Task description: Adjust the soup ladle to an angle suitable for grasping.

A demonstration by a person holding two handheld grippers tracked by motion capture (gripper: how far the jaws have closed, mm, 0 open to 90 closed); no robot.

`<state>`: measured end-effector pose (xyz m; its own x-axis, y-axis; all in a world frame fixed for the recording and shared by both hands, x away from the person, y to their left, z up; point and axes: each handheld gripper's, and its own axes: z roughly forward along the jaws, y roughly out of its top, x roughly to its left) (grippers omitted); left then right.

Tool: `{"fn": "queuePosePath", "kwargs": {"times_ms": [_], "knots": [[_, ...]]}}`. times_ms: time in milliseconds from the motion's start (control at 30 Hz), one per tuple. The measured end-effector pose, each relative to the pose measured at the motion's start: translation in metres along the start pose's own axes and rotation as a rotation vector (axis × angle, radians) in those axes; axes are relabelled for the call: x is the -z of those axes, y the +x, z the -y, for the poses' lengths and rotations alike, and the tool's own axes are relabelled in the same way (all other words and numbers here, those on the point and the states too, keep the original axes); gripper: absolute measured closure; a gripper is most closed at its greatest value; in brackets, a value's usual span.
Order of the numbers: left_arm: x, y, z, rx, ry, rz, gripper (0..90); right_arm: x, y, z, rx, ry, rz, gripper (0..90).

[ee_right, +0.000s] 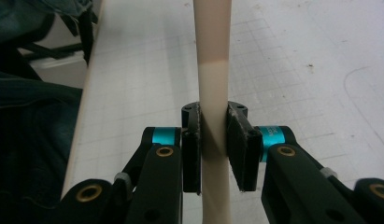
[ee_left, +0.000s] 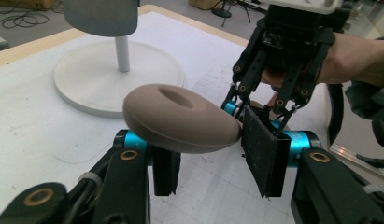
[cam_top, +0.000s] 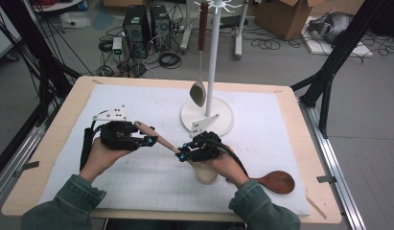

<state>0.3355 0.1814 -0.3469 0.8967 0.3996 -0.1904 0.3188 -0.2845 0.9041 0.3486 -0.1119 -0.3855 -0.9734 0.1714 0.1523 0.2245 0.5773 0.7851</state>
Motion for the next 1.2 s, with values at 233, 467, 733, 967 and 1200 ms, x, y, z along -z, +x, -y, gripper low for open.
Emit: {"fn": "queuePosePath", "kwargs": {"times_ms": [233, 467, 733, 967, 1200], "knots": [[-0.001, -0.001, -0.004, -0.001, 0.000, 0.033, 61.6, 0.002, -0.004, 0.001, -0.020, -0.010, -0.038, 76.6], [-0.003, -0.004, -0.011, -0.011, -0.005, 0.008, 60.4, 0.003, 0.004, -0.003, -0.009, -0.044, 0.026, 78.3], [-0.008, -0.008, -0.017, -0.018, -0.003, 0.016, 59.5, 0.000, 0.012, -0.011, -0.049, -0.110, 0.080, 78.2], [-0.010, -0.009, -0.020, -0.018, -0.018, 0.029, 66.4, 0.000, 0.013, -0.012, -0.045, -0.109, 0.057, 76.8], [-0.008, -0.005, -0.021, -0.003, -0.016, 0.105, 70.1, 0.003, 0.007, -0.010, -0.036, -0.118, -0.039, 72.0]]}}
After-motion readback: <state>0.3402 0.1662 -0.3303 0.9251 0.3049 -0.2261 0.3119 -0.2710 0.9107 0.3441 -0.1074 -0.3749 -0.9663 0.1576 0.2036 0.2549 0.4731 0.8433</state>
